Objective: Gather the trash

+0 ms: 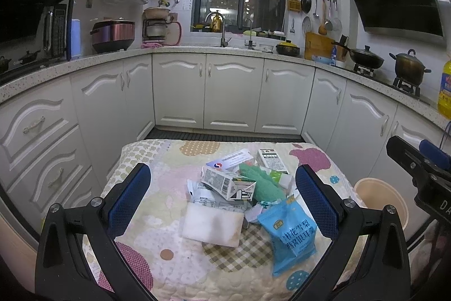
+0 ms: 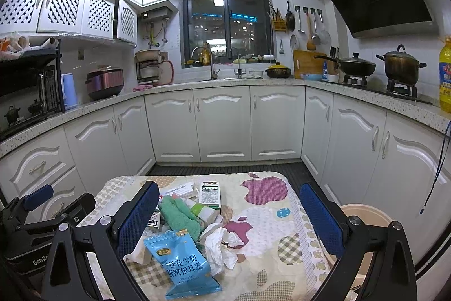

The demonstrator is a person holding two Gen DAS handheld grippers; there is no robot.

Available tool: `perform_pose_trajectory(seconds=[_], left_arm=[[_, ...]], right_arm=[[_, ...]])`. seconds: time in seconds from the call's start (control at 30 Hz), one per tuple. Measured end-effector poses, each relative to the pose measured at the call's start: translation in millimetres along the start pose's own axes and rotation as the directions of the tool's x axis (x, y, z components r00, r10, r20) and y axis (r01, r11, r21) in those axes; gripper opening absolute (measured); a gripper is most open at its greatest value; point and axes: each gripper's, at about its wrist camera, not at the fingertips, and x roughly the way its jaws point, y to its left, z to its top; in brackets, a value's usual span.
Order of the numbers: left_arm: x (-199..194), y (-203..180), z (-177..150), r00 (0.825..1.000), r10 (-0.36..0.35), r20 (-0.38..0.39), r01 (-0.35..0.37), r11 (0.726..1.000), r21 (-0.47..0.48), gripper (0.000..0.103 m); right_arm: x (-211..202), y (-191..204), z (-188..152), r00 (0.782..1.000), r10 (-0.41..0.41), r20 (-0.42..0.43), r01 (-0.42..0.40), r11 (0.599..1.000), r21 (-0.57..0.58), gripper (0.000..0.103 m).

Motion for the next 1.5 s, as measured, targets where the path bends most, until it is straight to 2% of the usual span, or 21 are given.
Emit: perform_pose_trajectory(seconds=[0.57, 0.87, 1.5], left_arm=[[2, -3, -4, 1.0, -0.001, -0.011, 0.002, 1.0, 0.002, 0.102], [3, -4, -7, 1.0, 0.0, -0.015, 0.0, 1.0, 0.006, 0.102], [11, -2, -10, 0.999, 0.005, -0.044, -0.006, 1.0, -0.01, 0.102]], right_arm=[[3, -7, -4, 1.0, 0.017, -0.019, -0.016, 0.997, 0.076, 0.1], [3, -6, -7, 1.0, 0.002, -0.017, -0.001, 0.999, 0.044, 0.1], [7, -14, -9, 0.999, 0.013, -0.034, -0.01, 0.996, 0.086, 0.1]])
